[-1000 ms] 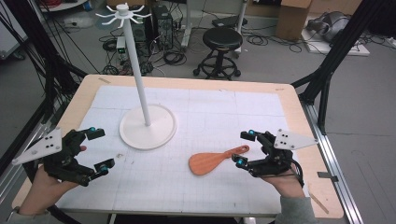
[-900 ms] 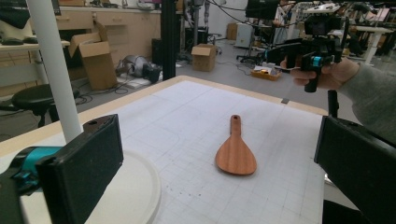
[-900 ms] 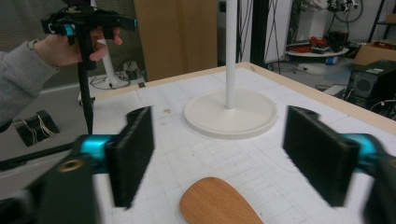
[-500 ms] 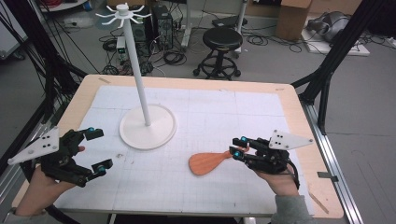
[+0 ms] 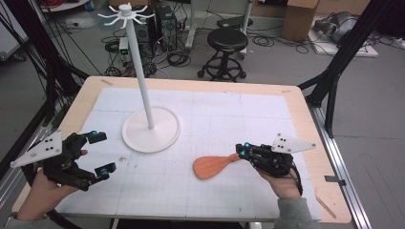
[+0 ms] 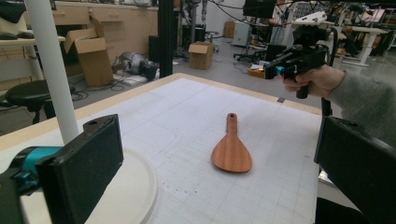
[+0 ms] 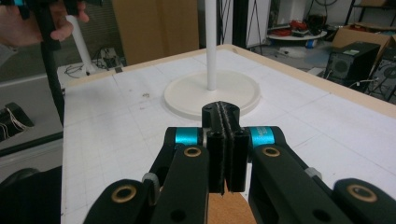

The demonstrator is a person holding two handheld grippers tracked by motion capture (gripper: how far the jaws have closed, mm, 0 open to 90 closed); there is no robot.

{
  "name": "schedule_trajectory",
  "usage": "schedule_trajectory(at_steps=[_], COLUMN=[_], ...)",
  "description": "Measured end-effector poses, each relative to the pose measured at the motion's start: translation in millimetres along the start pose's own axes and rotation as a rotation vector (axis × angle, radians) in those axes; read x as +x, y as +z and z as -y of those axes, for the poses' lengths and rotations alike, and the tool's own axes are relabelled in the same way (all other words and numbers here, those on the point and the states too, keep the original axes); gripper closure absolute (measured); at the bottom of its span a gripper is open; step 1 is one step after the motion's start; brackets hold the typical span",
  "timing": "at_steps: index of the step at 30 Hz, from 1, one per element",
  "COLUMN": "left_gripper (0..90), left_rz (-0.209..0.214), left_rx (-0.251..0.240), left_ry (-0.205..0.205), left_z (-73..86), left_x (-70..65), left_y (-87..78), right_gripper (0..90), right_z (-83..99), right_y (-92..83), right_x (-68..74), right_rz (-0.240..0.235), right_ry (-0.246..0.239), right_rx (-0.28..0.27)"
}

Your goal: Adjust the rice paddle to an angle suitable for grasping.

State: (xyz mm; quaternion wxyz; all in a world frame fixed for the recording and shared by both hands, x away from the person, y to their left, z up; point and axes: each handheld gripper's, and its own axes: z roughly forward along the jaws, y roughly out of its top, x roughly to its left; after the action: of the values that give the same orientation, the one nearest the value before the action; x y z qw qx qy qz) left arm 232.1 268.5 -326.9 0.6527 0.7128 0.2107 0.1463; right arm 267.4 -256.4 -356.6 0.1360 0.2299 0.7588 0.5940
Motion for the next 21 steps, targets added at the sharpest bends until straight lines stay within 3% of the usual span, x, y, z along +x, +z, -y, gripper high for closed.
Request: schedule_trajectory(at_steps=[2,3,6,10,21], left_gripper=[1.7,1.7,1.7,1.7,1.7], left_rz=[-0.001,-0.001,-0.002,-0.006,-0.005], left_rx=[0.000,0.000,-0.001,-0.002,-0.002], left_ry=[0.000,0.001,-0.001,-0.005,-0.009], left_z=[0.0,0.1,0.4,1.6,2.7], left_x=[-0.1,0.1,0.3,1.7,1.7], left_y=[-0.2,-0.8,-1.4,-2.2,-2.3], right_gripper=[88.7,88.7,88.7,88.7,88.7], right_z=[1.5,6.4,10.2,17.0,25.0], right_y=[4.2,9.0,13.5,28.2,62.8], right_x=[0.3,-3.0,-6.4,-8.6,-7.7], right_rz=[0.001,-0.025,-0.020,-0.015,-0.018], right_ry=[0.002,0.057,0.074,0.051,0.005], right_rx=[0.013,-0.019,-0.003,0.073,0.170])
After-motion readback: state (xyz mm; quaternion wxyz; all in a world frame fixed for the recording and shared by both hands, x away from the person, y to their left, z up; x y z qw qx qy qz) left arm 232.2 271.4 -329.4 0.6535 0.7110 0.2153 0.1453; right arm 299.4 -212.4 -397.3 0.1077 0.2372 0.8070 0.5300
